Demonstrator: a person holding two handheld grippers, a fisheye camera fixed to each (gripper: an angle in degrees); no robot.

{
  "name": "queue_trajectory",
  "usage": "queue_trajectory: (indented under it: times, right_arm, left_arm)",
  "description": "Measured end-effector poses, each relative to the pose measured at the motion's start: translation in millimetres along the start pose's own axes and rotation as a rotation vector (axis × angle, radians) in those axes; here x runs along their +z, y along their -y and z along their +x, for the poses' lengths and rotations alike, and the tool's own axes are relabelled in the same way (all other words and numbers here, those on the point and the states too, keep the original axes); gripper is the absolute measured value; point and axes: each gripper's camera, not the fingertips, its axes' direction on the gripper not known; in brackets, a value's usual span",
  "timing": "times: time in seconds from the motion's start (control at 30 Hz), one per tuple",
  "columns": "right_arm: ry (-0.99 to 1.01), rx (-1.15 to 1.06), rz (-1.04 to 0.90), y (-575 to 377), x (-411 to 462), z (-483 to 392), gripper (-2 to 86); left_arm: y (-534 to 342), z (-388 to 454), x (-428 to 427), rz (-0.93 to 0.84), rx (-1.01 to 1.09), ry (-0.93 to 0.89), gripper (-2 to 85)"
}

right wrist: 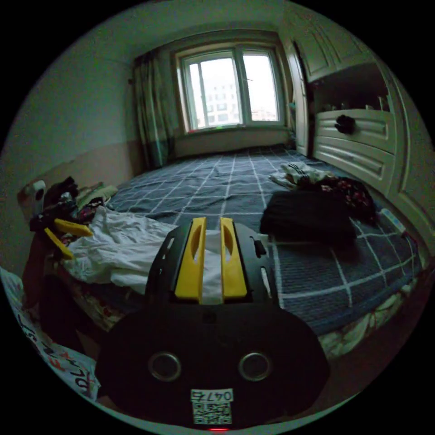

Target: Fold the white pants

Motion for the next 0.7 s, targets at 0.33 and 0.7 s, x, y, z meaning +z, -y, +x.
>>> queue_trajectory:
  times: [0.33,0.7]
  right_arm:
    - [0.0,0.092,-0.172,-5,-49,176,4.2]
    - [0.036,0.173,-0.136,-7,-94,310,3.6]
  left_arm:
    - [231,-78,185,-0.042,-0.162,0.001,13.5]
    - [345,-48,289,-0.227,-0.081,-0.195,-0.7]
